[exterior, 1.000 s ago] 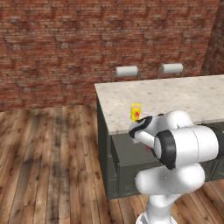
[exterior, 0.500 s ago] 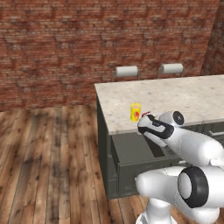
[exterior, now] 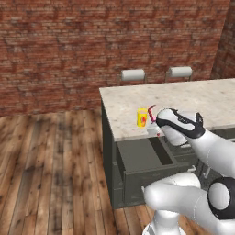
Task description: Pick up the straw from the right drawer and put it inside the smoothie cup.
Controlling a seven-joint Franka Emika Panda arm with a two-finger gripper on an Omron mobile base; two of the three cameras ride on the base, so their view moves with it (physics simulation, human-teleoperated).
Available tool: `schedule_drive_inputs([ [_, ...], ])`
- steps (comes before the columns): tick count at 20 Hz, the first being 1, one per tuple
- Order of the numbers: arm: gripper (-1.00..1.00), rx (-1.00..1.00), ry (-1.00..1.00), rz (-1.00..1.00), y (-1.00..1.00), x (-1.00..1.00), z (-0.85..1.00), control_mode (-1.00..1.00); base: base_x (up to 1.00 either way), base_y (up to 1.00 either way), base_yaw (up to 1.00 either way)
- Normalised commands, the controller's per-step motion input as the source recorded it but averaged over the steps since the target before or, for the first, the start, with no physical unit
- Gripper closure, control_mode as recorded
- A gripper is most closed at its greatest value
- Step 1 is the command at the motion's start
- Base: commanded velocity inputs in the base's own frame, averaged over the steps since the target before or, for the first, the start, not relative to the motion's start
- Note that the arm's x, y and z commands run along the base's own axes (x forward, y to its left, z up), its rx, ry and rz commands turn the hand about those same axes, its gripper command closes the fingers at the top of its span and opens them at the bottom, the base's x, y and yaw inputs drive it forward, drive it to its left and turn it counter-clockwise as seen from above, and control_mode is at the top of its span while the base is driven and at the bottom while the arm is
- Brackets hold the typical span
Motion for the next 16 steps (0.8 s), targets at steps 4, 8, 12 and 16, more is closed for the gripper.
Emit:
schedule_drive_inputs([
  [4,1.0,0.08,-0.15,0.19,0.0,0.3,0.28,-1.0,0.0,0.0,0.0],
  [8,1.0,0.1,-0.12,0.16,0.0,0.4,0.19,-1.0,0.0,0.0,0.0],
  [12,1.0,0.1,-0.04,0.09,0.0,0.49,0.0,-1.0,0.0,0.0,0.0],
  [16,1.0,0.07,-0.04,0.08,0.0,0.45,0.0,-1.0,0.0,0.0,0.0],
])
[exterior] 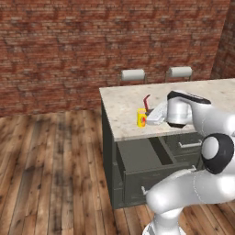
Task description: Pick up the straw from the right drawer and put it inside the smoothie cup.
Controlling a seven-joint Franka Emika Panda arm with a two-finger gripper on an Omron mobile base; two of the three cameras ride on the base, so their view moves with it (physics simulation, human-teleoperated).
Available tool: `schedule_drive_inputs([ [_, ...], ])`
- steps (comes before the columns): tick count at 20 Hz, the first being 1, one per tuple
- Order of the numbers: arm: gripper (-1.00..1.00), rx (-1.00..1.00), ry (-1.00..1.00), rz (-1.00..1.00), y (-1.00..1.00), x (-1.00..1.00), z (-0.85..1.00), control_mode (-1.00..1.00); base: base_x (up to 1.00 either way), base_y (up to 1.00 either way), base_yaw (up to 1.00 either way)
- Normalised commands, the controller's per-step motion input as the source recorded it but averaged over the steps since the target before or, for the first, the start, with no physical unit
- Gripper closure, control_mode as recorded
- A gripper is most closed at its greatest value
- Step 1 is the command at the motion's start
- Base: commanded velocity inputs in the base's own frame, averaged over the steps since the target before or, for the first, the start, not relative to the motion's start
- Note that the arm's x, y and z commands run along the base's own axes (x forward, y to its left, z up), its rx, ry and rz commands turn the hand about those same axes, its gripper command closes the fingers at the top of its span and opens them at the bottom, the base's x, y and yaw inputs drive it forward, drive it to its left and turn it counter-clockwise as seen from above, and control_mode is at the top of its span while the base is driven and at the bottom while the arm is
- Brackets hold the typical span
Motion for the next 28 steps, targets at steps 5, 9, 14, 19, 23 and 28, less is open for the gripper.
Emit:
schedule_drive_inputs([
  [5,1.0,0.03,-0.06,0.07,0.0,0.37,0.0,-1.0,0.0,0.0,0.0],
  [9,1.0,0.04,-0.09,0.06,0.0,0.36,0.0,-1.0,0.0,0.0,0.0],
  [14,1.0,0.03,-0.02,0.03,-0.02,0.48,0.0,-1.0,0.0,0.0,0.0],
  [19,1.0,0.06,0.0,0.01,-0.15,0.57,0.0,-1.0,0.0,0.0,0.0],
  [23,1.0,0.06,0.0,0.02,-0.18,0.57,0.0,-1.0,0.0,0.0,0.0],
  [28,1.0,0.02,0.0,0.04,-0.08,0.44,-0.02,-1.0,0.0,0.0,0.0],
])
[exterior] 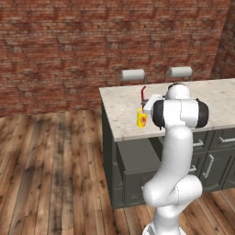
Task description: Pick up the straw from the right drawer and put it inside the smoothie cup.
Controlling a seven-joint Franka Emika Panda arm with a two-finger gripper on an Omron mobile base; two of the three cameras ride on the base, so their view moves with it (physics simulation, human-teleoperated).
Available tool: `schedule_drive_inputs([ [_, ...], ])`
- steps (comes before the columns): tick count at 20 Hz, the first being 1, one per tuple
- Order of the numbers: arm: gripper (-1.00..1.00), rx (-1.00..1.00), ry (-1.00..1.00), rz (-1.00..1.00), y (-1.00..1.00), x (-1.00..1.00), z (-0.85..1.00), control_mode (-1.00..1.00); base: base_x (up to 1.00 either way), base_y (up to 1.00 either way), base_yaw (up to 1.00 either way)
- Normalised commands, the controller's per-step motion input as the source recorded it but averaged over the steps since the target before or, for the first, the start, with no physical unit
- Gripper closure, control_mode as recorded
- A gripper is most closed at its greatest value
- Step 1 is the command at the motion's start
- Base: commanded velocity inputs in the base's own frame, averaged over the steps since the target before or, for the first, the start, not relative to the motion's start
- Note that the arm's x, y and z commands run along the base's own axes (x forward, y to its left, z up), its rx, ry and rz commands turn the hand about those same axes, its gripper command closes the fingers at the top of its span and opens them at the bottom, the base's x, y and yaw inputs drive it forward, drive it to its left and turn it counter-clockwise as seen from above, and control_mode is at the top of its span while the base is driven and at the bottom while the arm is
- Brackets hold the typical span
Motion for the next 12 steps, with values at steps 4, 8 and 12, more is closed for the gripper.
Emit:
schedule_drive_inputs([
  [4,1.0,0.0,0.0,0.04,0.0,0.32,-0.11,-1.0,0.0,0.0,0.0],
  [8,1.0,0.0,0.0,0.05,0.0,0.27,-0.2,-1.0,0.0,0.0,0.0],
  [12,1.0,0.03,0.0,0.06,0.0,0.37,-0.17,-1.0,0.0,0.0,0.0],
])
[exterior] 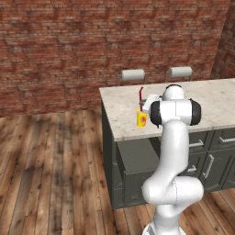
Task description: Pick up the straw from the right drawer and put it inside the smoothie cup.
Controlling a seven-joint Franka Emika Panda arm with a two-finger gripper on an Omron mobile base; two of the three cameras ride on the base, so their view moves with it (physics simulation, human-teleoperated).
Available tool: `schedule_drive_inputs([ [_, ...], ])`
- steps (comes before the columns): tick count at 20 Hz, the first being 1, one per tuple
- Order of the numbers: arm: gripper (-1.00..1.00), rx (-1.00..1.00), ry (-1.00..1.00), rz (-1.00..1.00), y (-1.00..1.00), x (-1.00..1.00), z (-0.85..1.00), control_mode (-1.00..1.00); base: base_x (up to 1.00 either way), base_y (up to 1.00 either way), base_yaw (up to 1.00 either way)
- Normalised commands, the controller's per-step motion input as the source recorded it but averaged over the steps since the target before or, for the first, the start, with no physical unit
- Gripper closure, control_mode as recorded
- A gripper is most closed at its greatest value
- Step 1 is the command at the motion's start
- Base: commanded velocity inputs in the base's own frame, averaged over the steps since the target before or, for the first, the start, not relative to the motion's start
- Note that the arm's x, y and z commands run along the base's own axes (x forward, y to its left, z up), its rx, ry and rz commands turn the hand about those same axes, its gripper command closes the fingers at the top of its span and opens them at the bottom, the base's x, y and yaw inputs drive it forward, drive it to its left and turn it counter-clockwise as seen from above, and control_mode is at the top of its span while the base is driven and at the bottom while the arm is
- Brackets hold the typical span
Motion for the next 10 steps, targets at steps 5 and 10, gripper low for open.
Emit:
schedule_drive_inputs([
  [5,1.0,0.05,0.0,0.08,0.0,0.33,-0.12,-1.0,0.0,0.0,0.0],
  [10,1.0,0.05,0.0,0.1,0.0,0.21,-0.12,-1.0,0.0,0.0,0.0],
])
